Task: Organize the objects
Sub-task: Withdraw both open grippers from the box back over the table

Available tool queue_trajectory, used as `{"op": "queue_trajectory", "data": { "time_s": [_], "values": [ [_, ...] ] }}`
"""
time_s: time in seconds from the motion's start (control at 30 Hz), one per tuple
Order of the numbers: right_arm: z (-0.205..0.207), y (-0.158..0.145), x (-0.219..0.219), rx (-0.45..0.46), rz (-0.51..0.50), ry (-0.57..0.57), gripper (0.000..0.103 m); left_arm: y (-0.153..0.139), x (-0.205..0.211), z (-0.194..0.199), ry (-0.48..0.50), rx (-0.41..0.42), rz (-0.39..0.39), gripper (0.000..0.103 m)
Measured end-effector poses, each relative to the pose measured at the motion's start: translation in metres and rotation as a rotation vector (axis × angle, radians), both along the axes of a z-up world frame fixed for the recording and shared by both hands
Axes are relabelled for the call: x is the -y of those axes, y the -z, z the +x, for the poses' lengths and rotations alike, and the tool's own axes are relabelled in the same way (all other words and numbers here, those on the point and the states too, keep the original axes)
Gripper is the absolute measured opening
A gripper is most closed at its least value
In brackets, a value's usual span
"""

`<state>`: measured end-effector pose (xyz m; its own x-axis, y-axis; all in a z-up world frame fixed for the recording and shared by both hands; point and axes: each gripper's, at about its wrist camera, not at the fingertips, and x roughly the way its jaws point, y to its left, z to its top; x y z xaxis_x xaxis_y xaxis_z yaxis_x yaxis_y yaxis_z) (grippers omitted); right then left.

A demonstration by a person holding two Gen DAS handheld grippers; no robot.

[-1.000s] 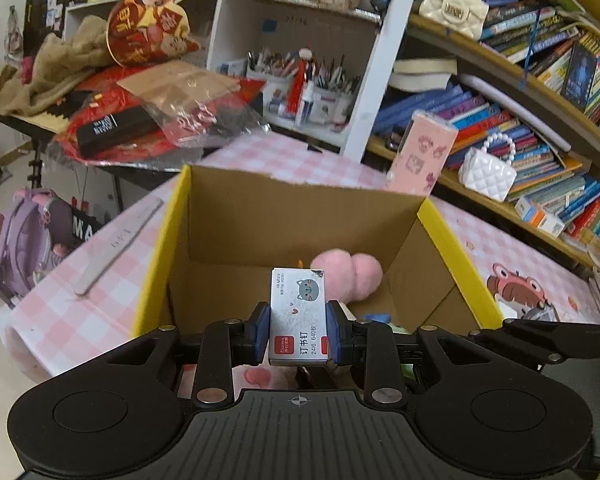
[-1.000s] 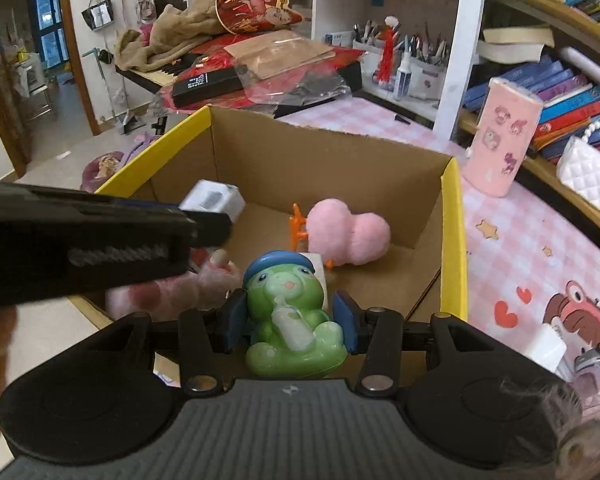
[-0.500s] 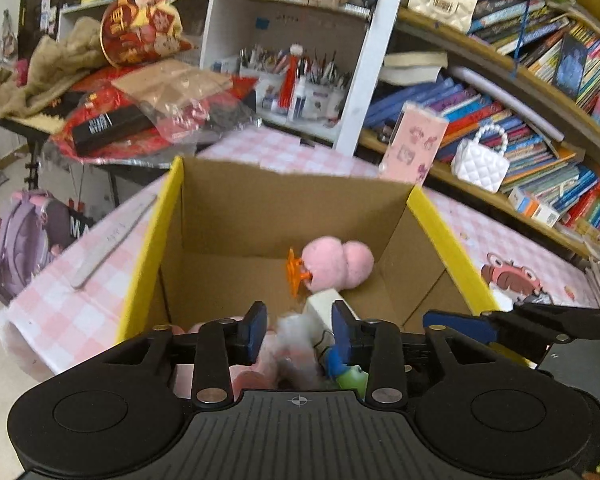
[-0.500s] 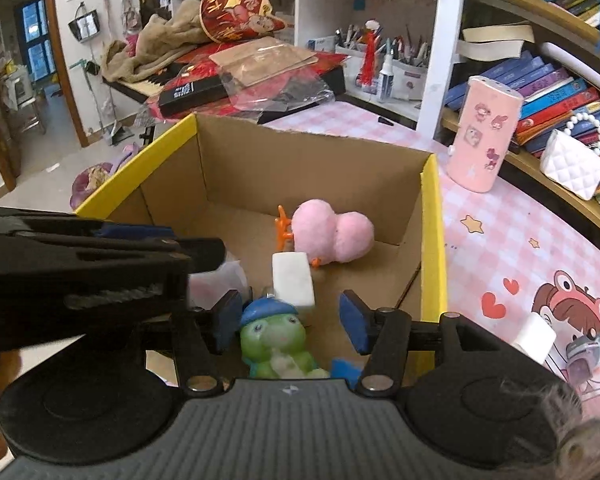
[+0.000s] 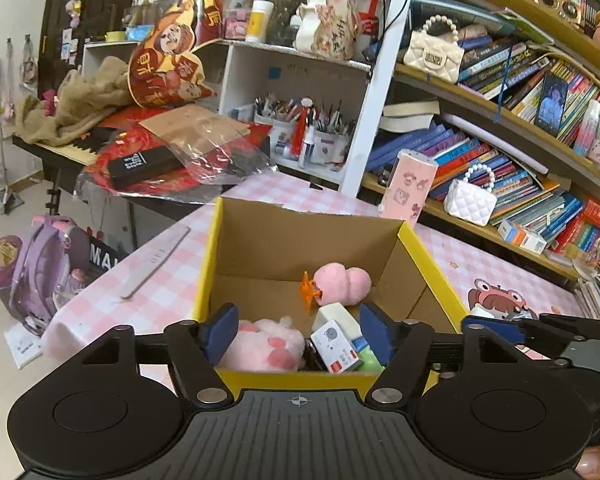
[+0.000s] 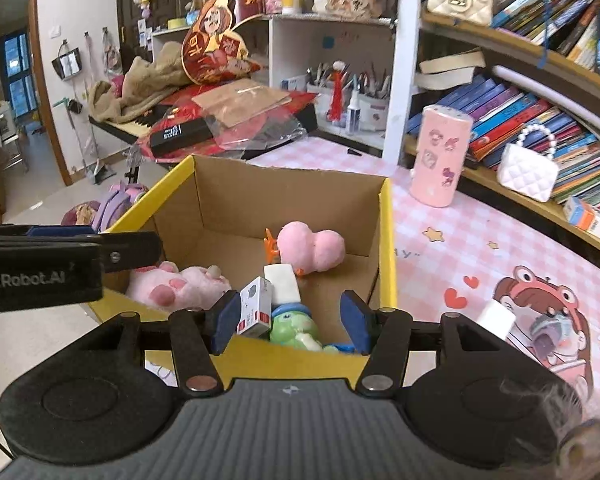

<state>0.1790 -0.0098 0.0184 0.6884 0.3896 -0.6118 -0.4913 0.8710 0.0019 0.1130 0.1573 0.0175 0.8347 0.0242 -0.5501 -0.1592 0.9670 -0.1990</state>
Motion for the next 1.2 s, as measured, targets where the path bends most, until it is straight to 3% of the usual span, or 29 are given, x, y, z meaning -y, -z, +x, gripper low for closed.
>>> {"op": "queue_trajectory", "data": {
  "time_s": [0.47,1.2],
  "values": [
    [-0.067,0.014,0.005,-0.009,-0.042,0.071,0.061,0.021,-0.001,-0.059,-0.012,-0.068,0.01,0.091],
    [-0.133,0.035,0.029,-0.074,-0.063,0.215,0.068,0.035,0.024,-0.11,0.079,-0.146,0.029,0.095]
  ]
}}
